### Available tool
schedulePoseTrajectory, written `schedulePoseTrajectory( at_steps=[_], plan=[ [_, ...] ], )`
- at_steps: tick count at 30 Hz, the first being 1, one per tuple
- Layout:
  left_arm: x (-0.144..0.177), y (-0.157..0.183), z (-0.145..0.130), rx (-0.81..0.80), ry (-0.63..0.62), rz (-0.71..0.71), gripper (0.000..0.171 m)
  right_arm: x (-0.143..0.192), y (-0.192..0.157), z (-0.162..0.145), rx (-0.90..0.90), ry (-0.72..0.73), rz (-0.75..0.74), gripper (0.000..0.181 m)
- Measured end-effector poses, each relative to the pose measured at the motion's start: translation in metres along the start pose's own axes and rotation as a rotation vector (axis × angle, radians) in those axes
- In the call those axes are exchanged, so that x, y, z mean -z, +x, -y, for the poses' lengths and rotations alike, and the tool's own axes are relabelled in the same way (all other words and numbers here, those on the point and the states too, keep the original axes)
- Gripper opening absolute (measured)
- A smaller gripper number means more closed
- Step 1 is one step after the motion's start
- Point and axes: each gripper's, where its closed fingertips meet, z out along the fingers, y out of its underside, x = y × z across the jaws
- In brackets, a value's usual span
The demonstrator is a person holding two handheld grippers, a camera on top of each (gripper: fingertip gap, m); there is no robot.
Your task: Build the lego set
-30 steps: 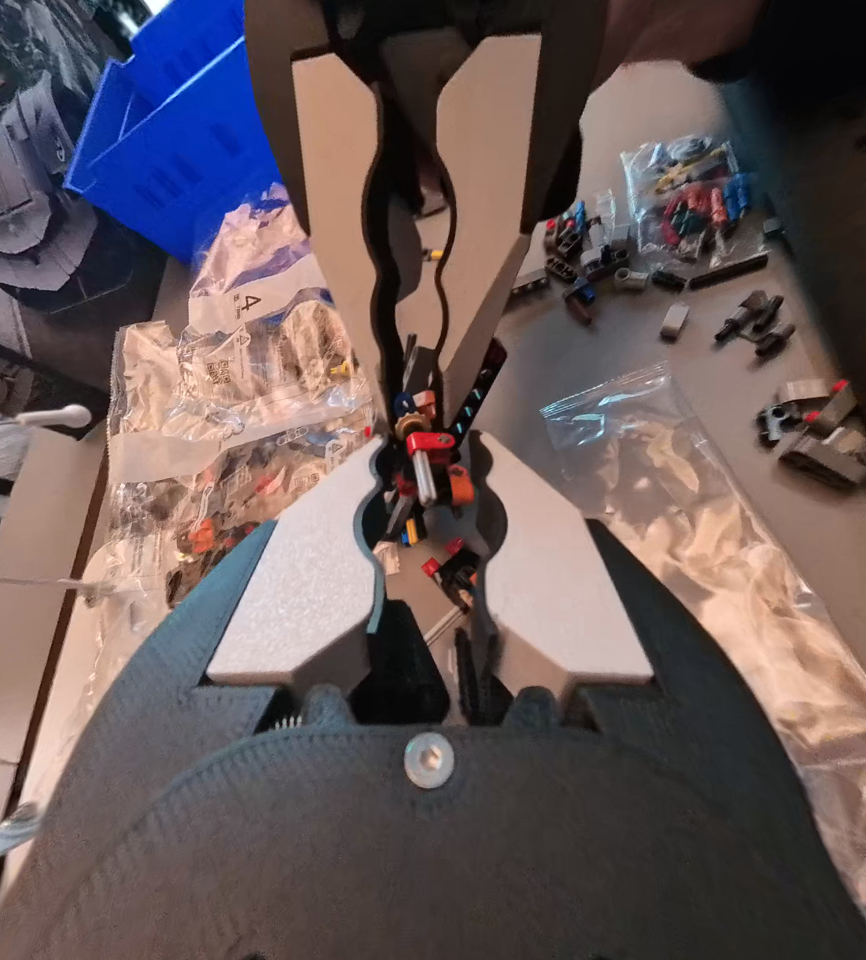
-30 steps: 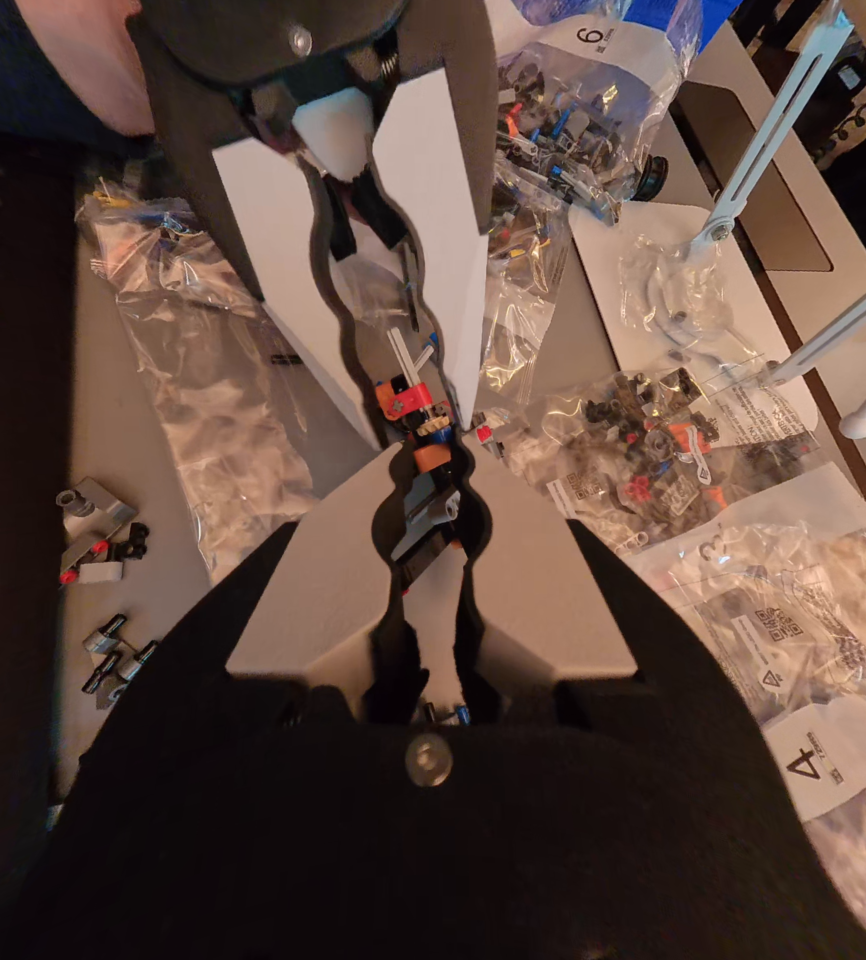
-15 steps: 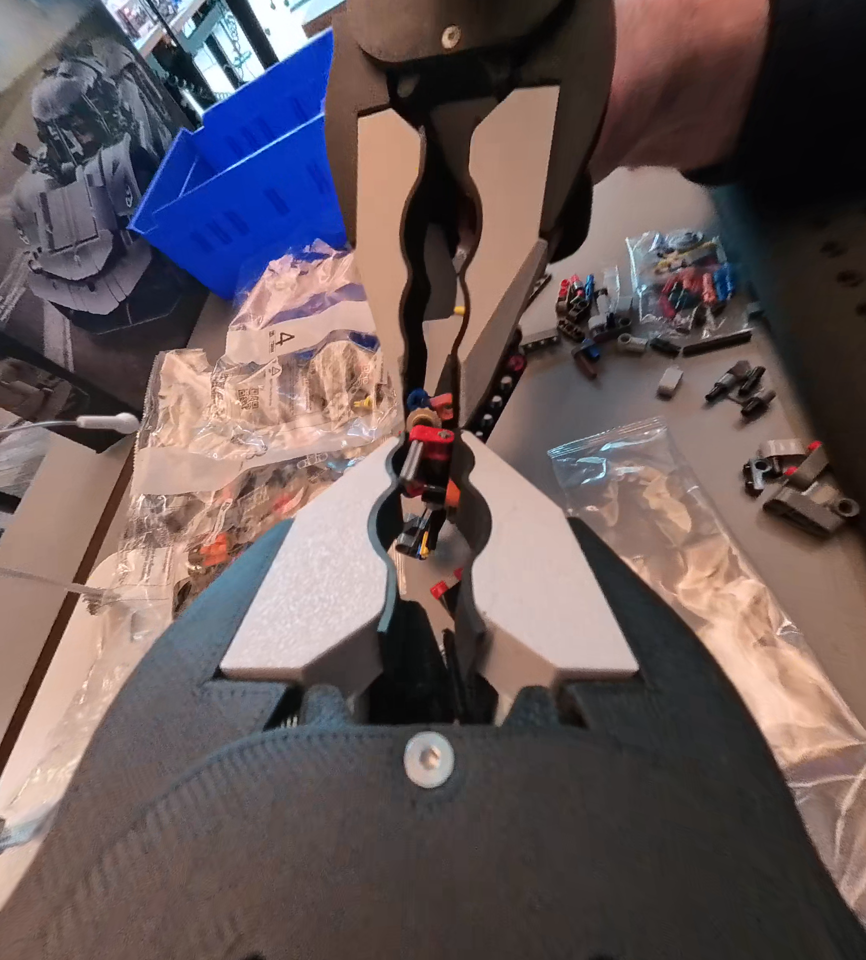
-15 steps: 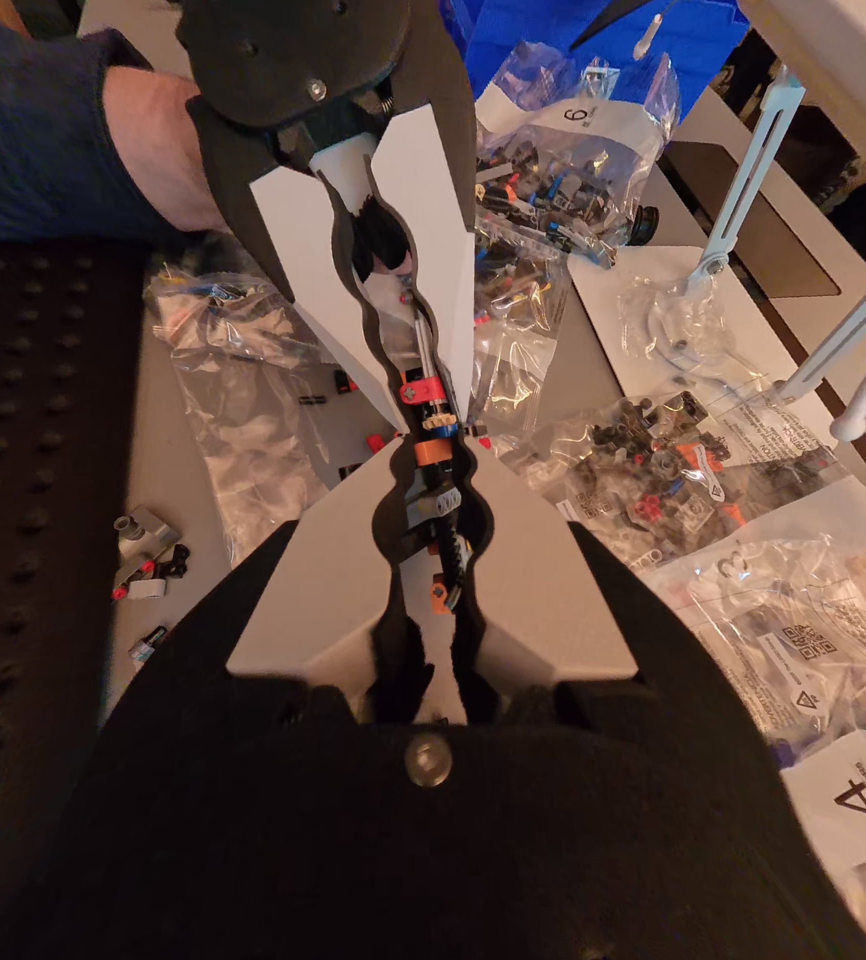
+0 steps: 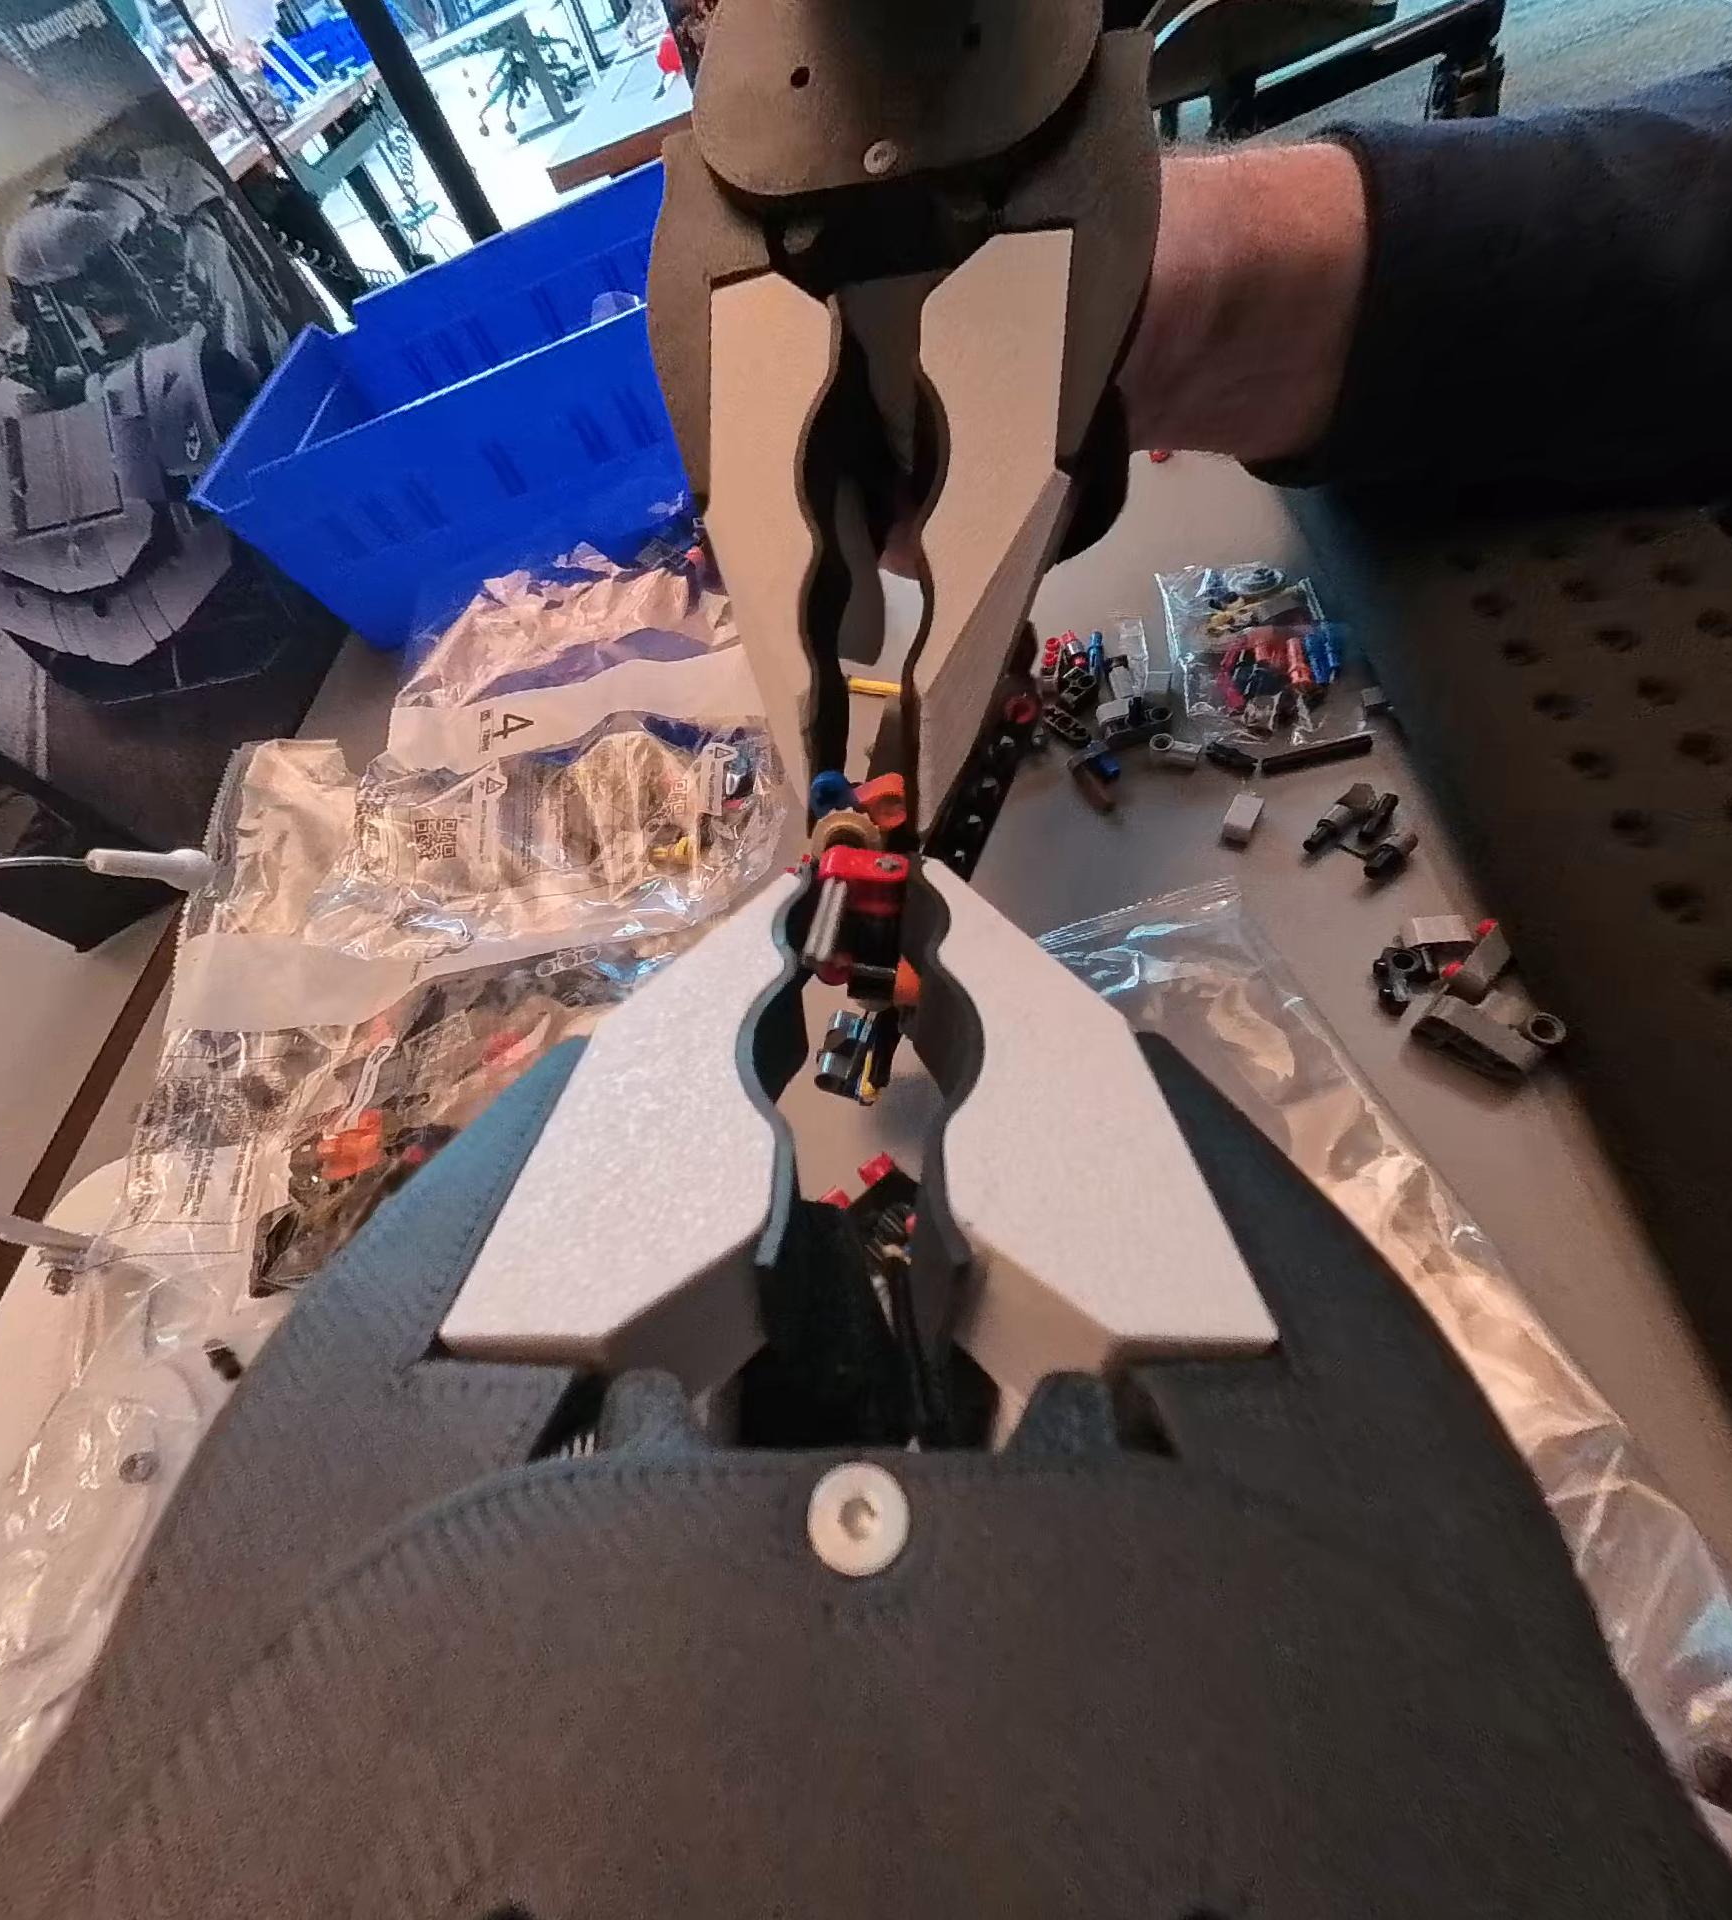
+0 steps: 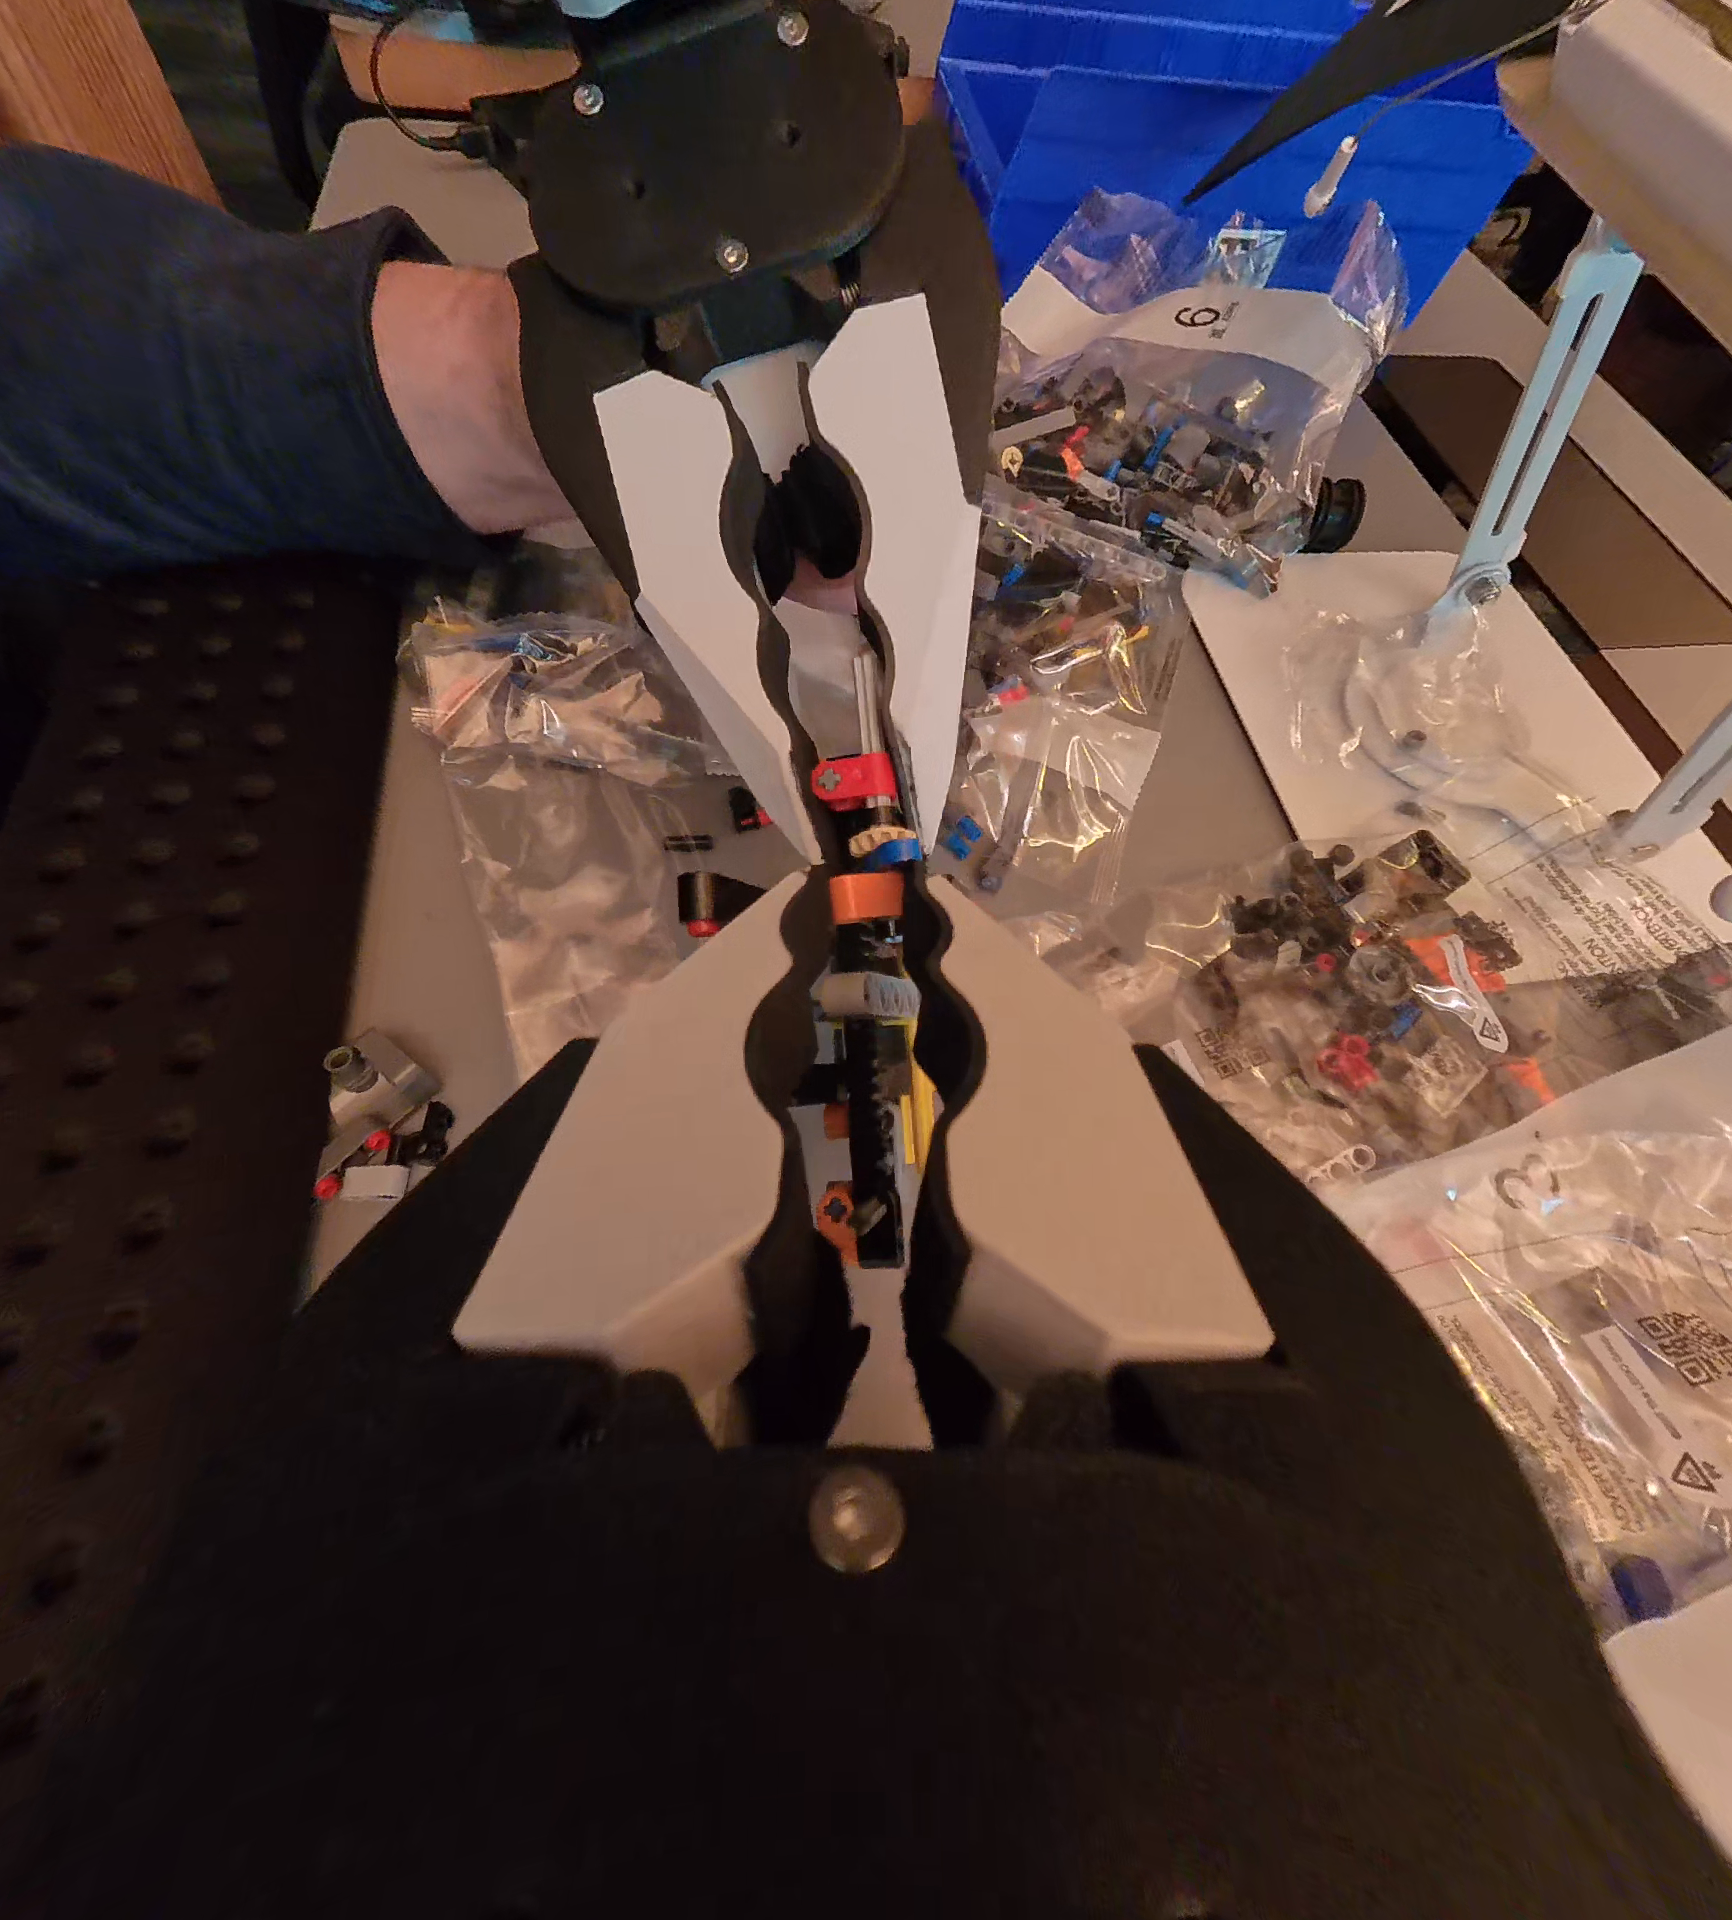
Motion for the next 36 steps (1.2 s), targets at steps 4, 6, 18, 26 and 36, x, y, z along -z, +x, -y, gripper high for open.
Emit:
schedulePoseTrajectory(
  at_steps=[4,6,18,26,36],
  plan=[
    [-0.002,0.002,-0.006,-0.026,-0.038,0.001,0.015,-0.004,0.0,-0.005,-0.001,-0.026,0.0,0.011],
    [-0.002,0.004,-0.011,-0.037,-0.068,-0.008,0.015,-0.006,0.0,-0.008,0.011,-0.053,-0.006,0.012],
    [0.0,0.003,-0.007,0.087,-0.029,-0.052,0.015,-0.007,0.0,-0.012,0.065,-0.101,-0.047,0.011],
    [-0.004,0.0,-0.011,0.229,-0.021,-0.076,0.015,-0.009,0.004,-0.019,0.102,-0.167,-0.1,0.01],
    [-0.003,-0.002,-0.011,0.366,-0.005,-0.117,0.017,-0.011,0.006,-0.02,0.094,-0.162,-0.096,0.009]
  ],
)
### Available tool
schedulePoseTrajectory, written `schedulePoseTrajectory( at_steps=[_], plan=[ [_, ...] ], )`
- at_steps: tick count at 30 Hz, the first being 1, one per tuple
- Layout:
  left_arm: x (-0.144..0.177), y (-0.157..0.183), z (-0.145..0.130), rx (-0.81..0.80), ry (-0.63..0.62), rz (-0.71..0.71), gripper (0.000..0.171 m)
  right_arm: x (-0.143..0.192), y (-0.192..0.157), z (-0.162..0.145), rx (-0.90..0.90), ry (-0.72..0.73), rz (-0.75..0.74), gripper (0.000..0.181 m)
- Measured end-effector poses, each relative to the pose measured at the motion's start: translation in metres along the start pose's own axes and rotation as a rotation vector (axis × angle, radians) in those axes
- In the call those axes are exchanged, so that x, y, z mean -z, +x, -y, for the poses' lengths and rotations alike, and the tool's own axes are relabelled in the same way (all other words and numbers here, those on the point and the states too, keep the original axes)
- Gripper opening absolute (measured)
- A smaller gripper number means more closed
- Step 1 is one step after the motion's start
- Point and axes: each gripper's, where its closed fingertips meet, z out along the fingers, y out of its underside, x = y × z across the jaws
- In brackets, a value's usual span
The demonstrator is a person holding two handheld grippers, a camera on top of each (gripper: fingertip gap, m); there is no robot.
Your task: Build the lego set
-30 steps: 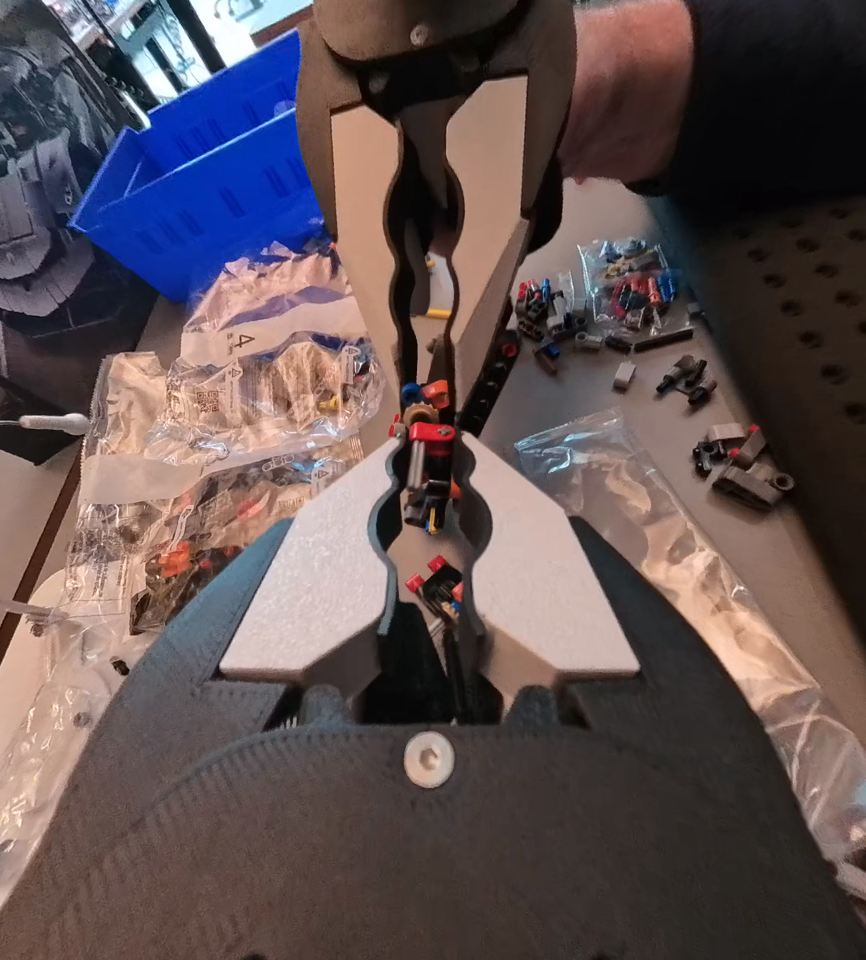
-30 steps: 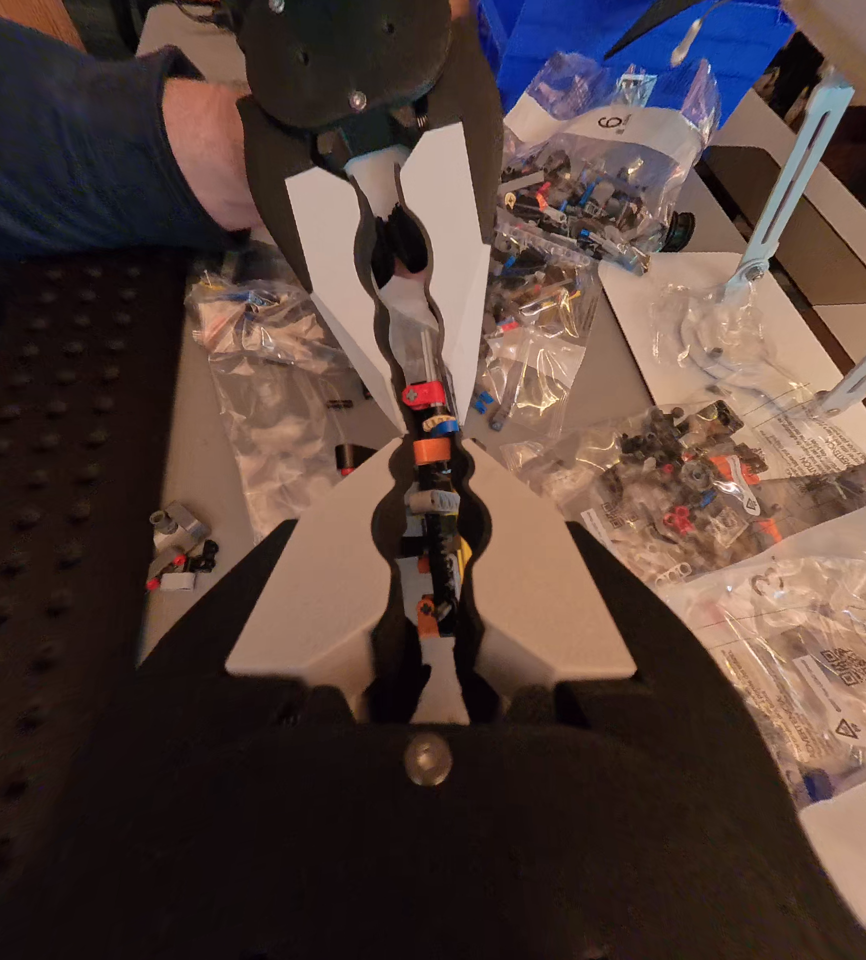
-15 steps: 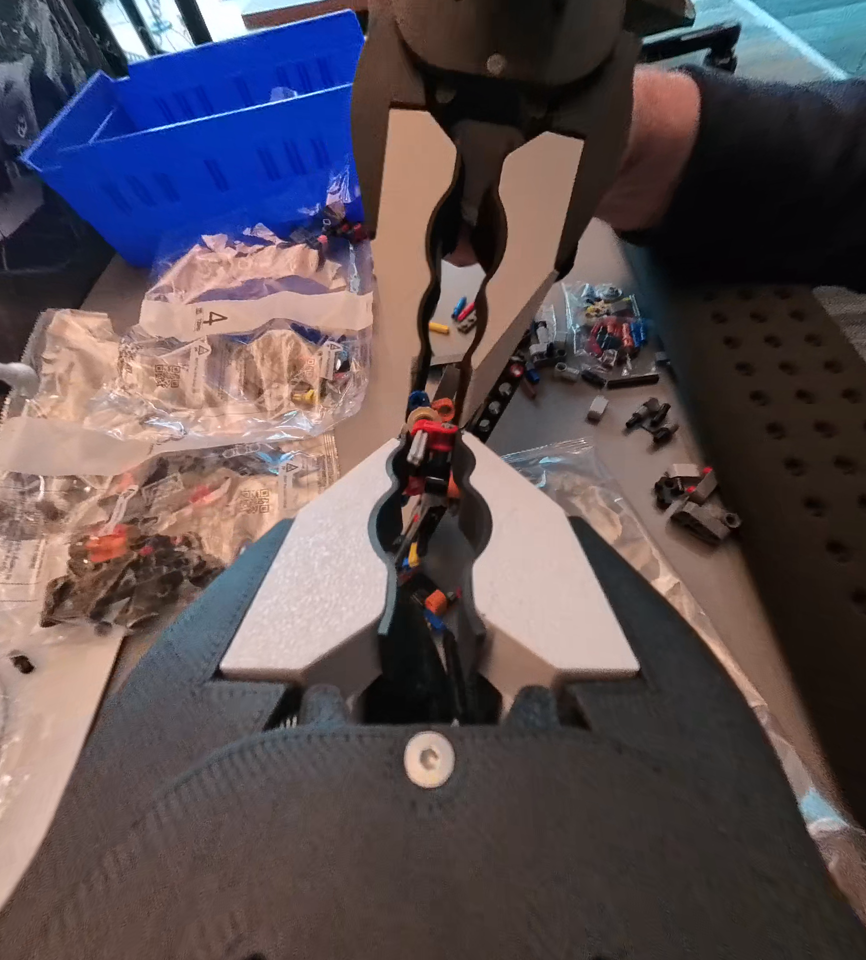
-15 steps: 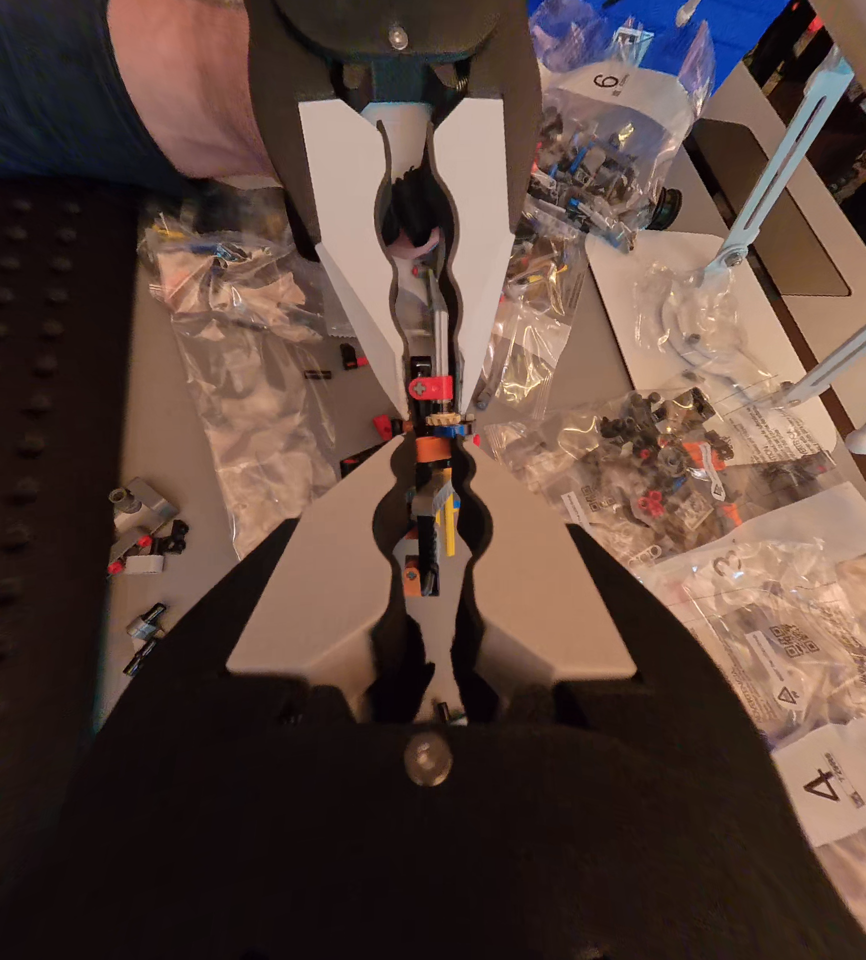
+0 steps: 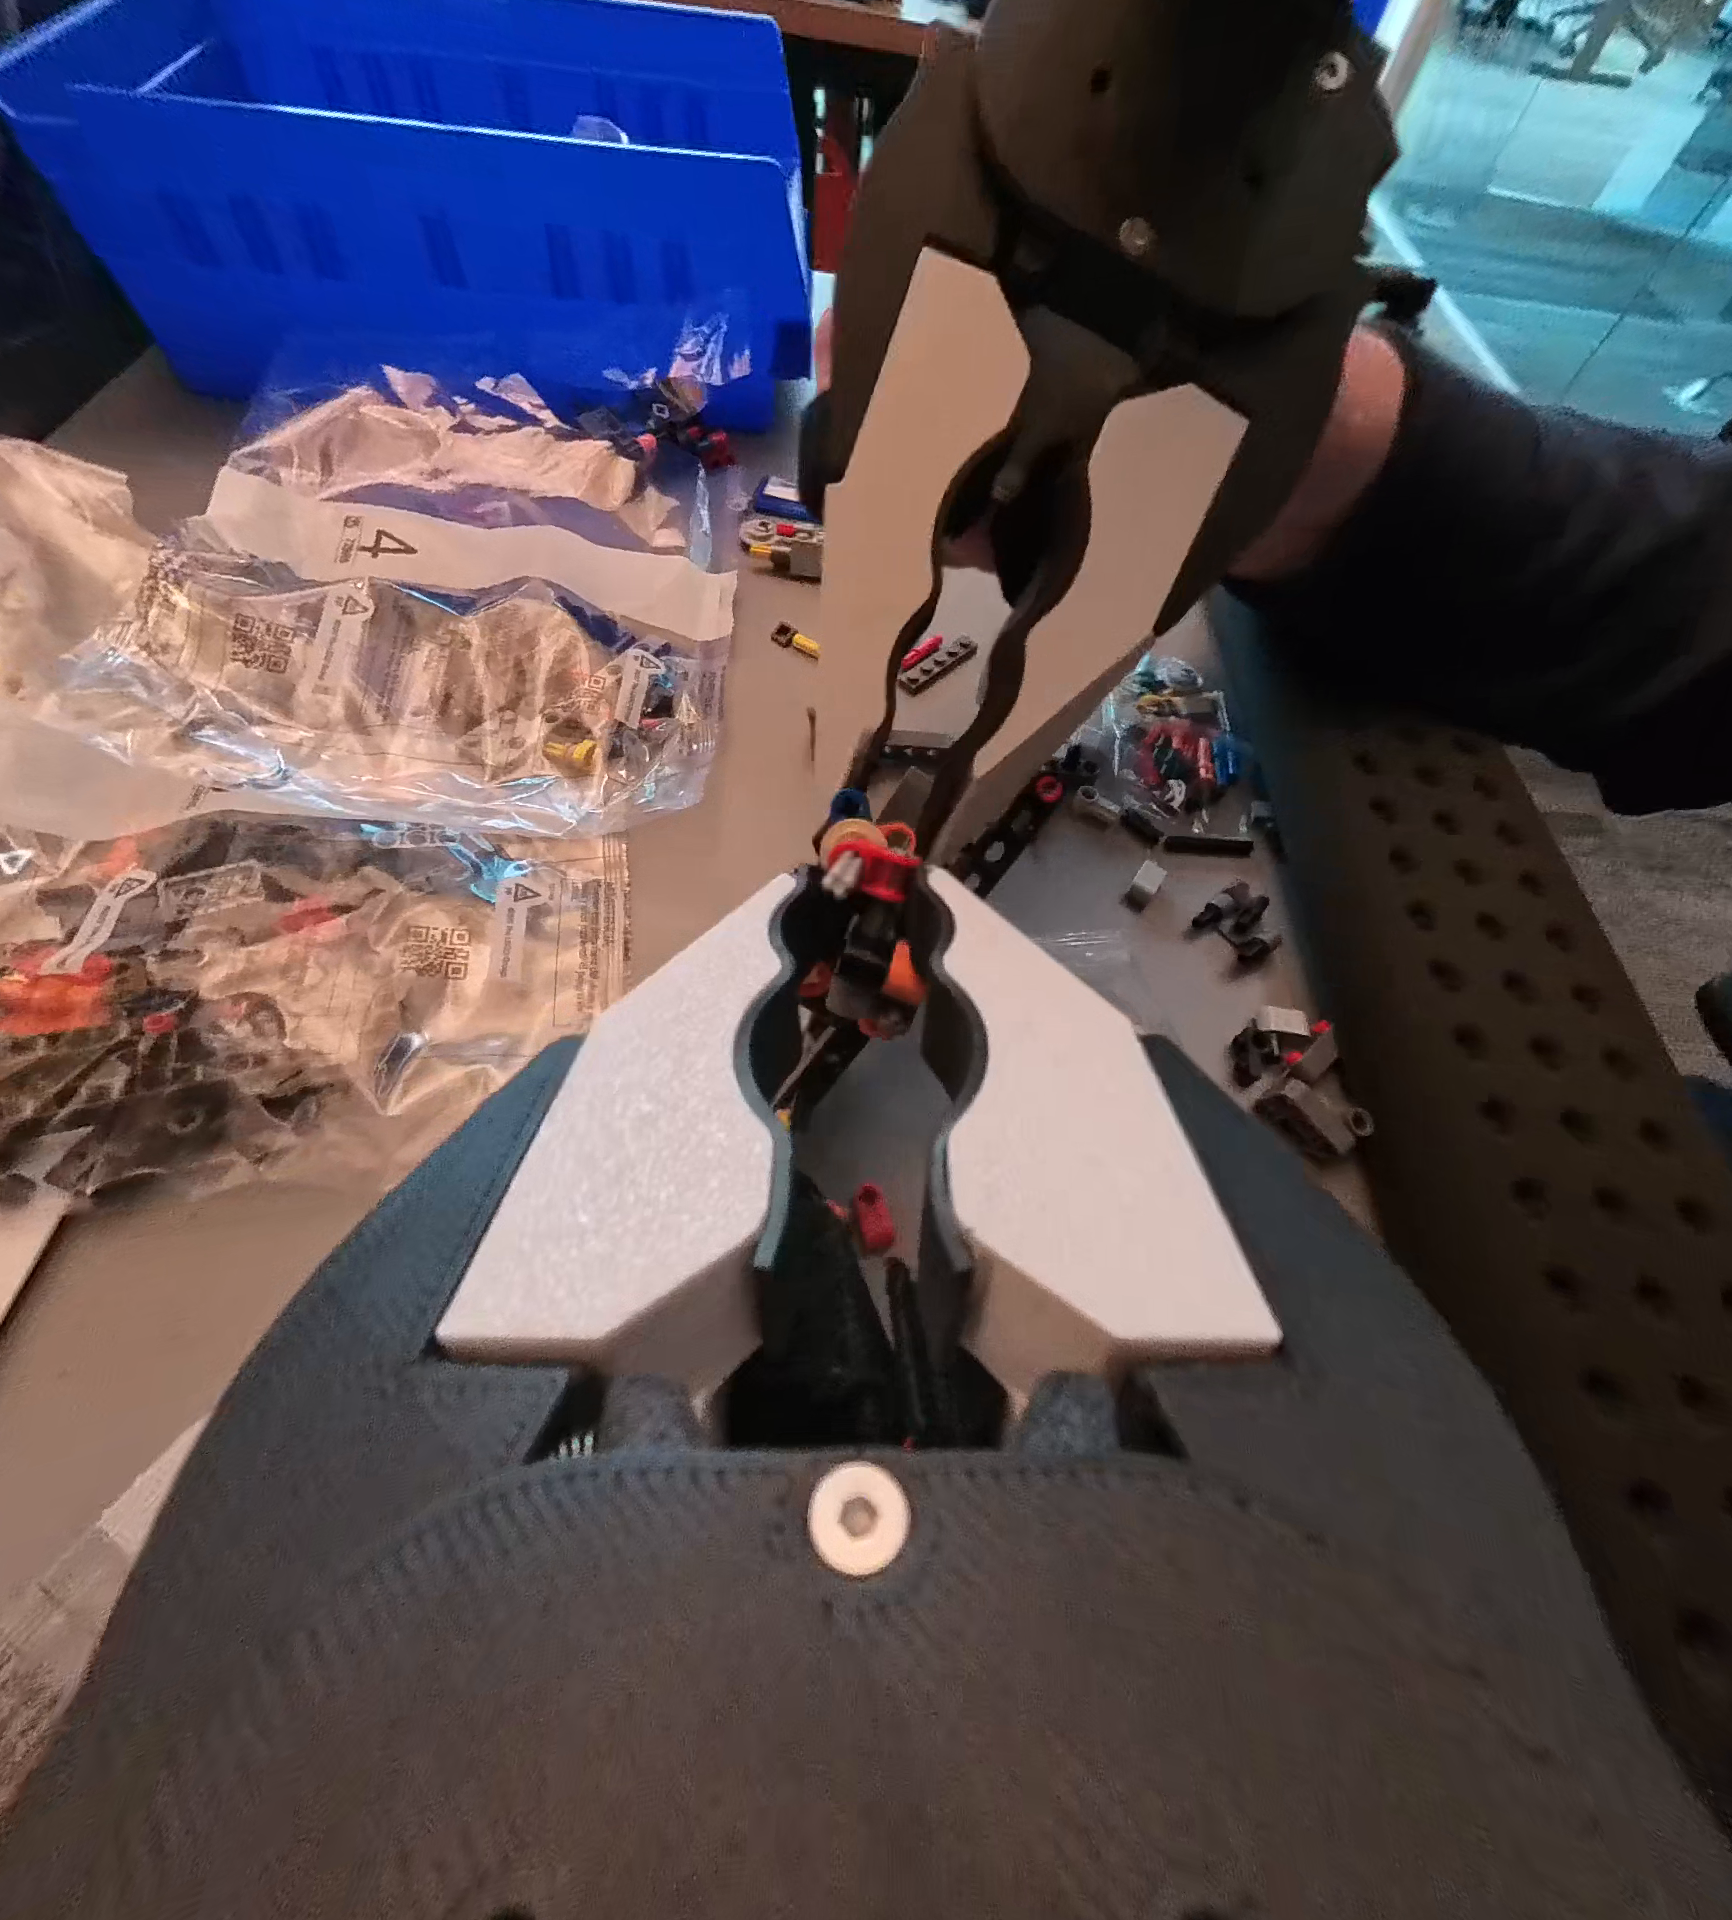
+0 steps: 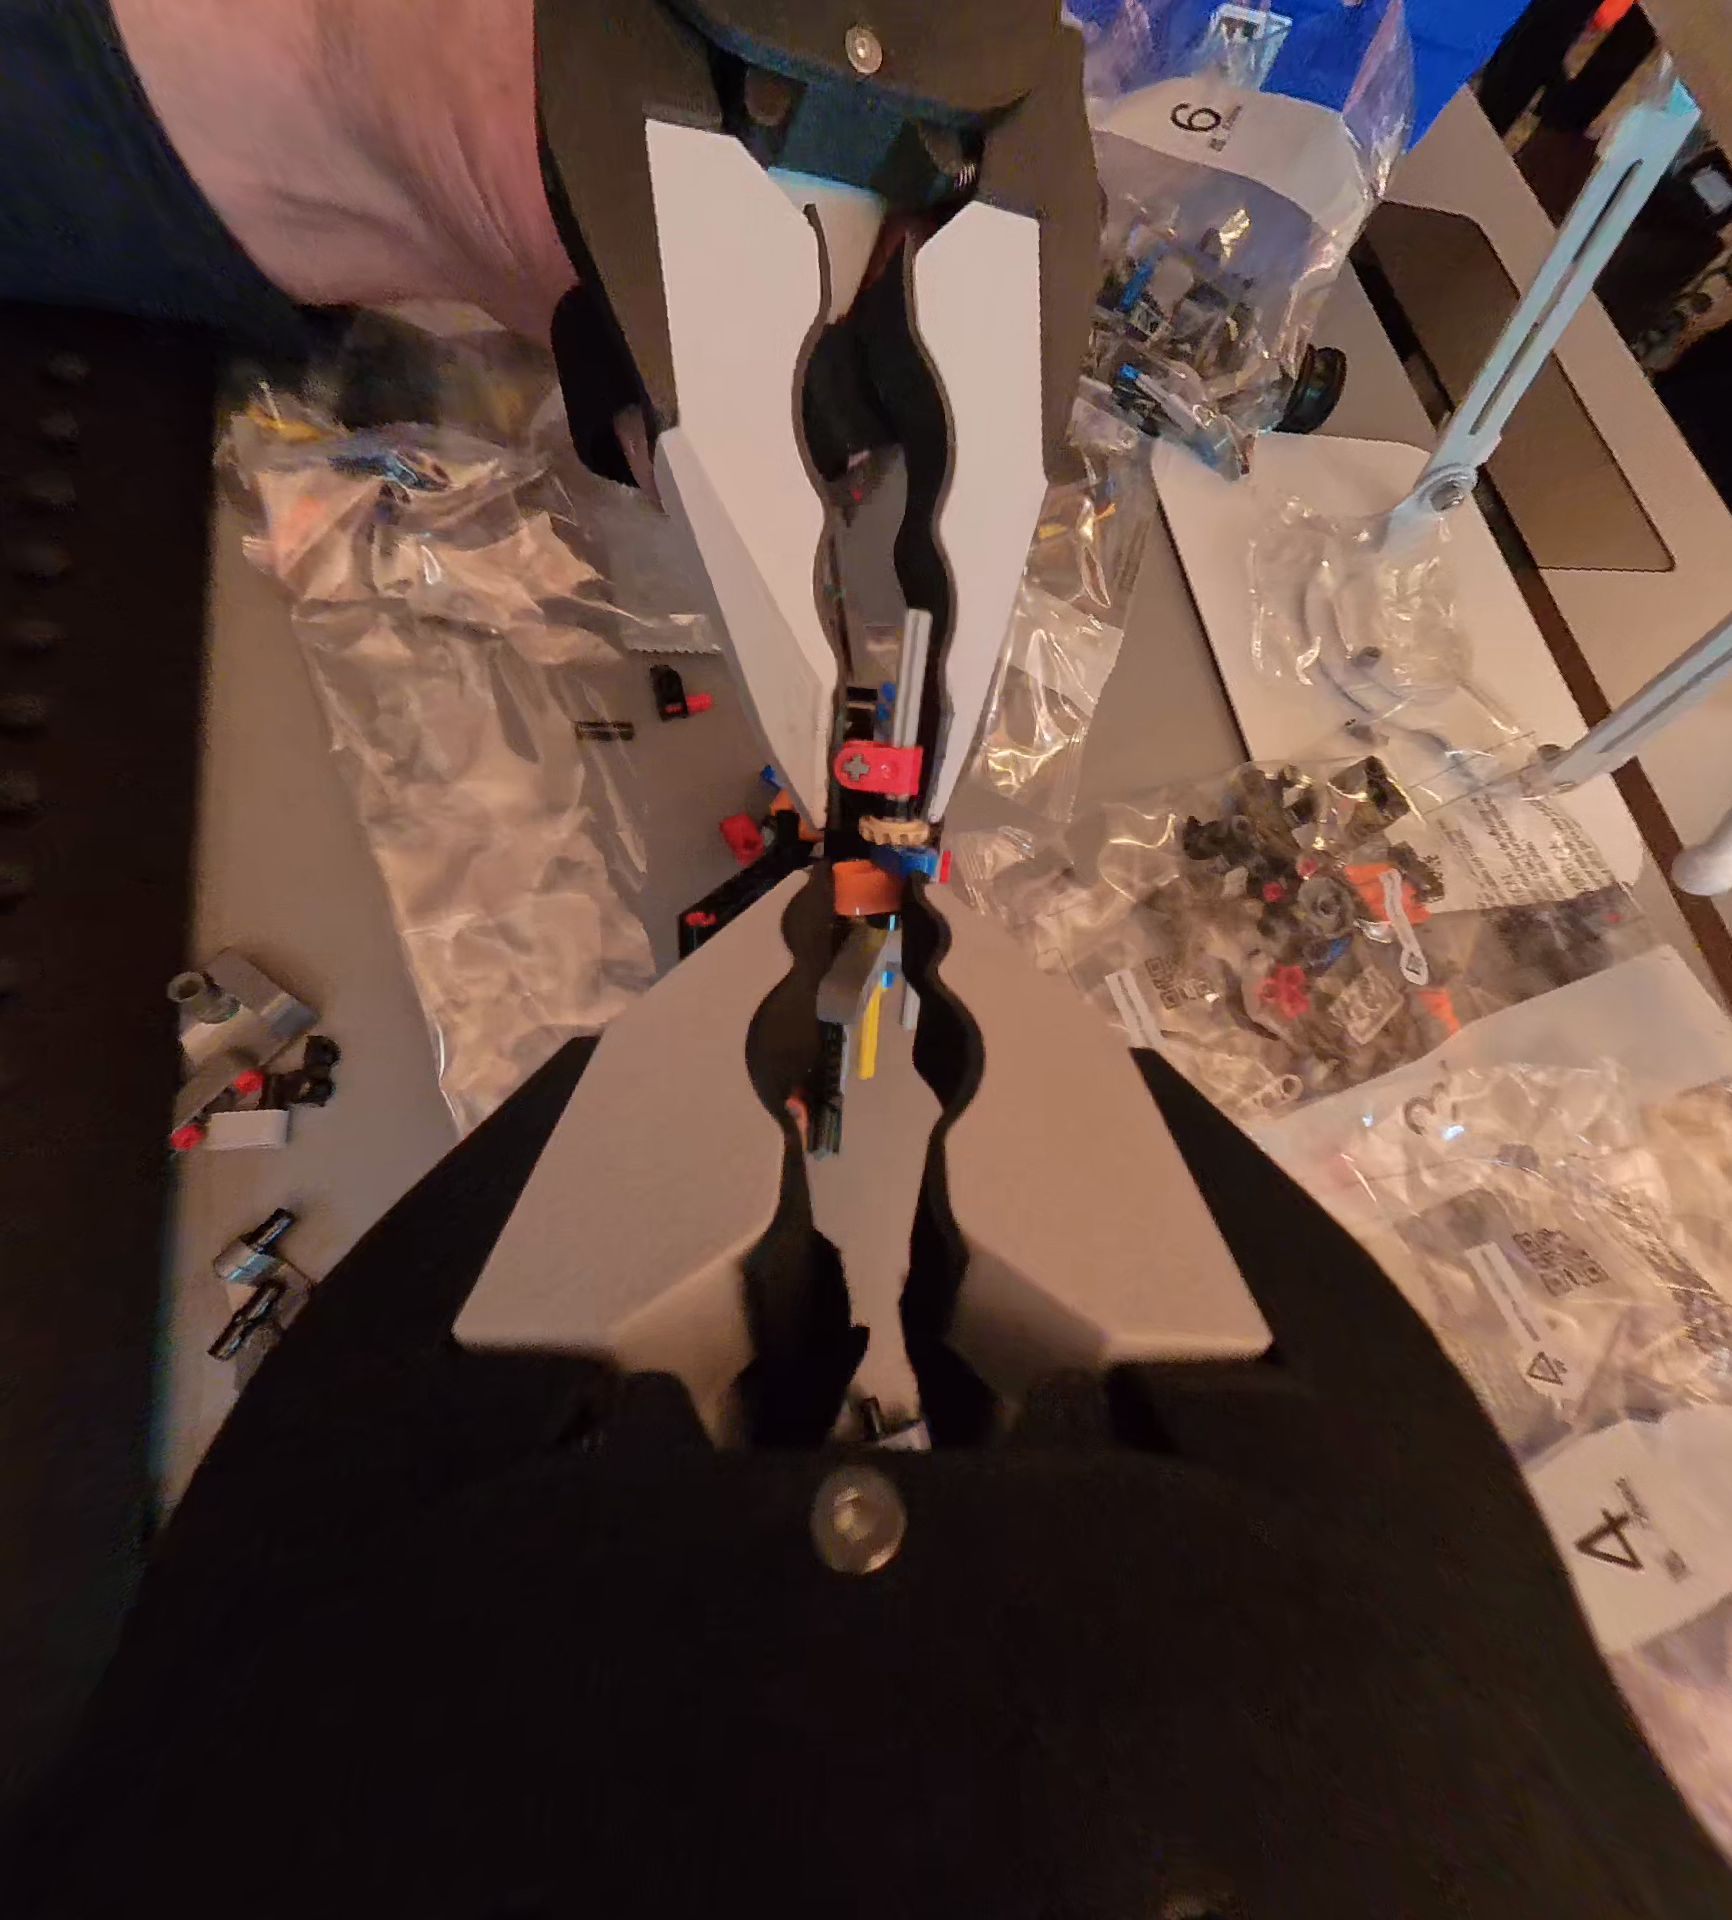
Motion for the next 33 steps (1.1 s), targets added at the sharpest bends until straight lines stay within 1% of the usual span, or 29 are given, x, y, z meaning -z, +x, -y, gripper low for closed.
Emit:
schedulePoseTrajectory(
  at_steps=[2,4,8,16,19,23,25,33],
  plan=[
    [0.003,0.001,-0.001,0.016,0.006,-0.031,0.018,-0.001,0.0,0.002,-0.011,0.013,0.009,0.01],
    [0.004,0.002,-0.003,-0.03,-0.003,-0.027,0.017,-0.002,-0.001,0.003,-0.026,0.023,0.023,0.01],
    [0.005,0.003,-0.005,-0.044,-0.014,-0.03,0.019,-0.001,-0.001,0.003,-0.036,0.031,0.032,0.01],
    [0.006,0.0,-0.003,-0.089,-0.005,0.005,0.017,-0.001,0.001,0.004,-0.045,0.033,0.021,0.01],
    [0.005,0.002,-0.002,-0.073,0.003,-0.01,0.019,-0.001,0.001,0.004,-0.041,0.028,0.021,0.01],
    [0.003,0.0,-0.002,-0.132,-0.011,0.031,0.016,-0.001,0.001,0.002,-0.047,0.022,0.023,0.011],
    [0.005,0.001,0.001,-0.142,0.006,0.034,0.015,0.001,0.001,0.004,-0.051,0.039,0.031,0.01],
    [0.011,0.002,0.013,-0.096,0.09,0.014,0.012,0.012,0.002,0.011,-0.036,0.08,0.011,0.009]
  ],
)
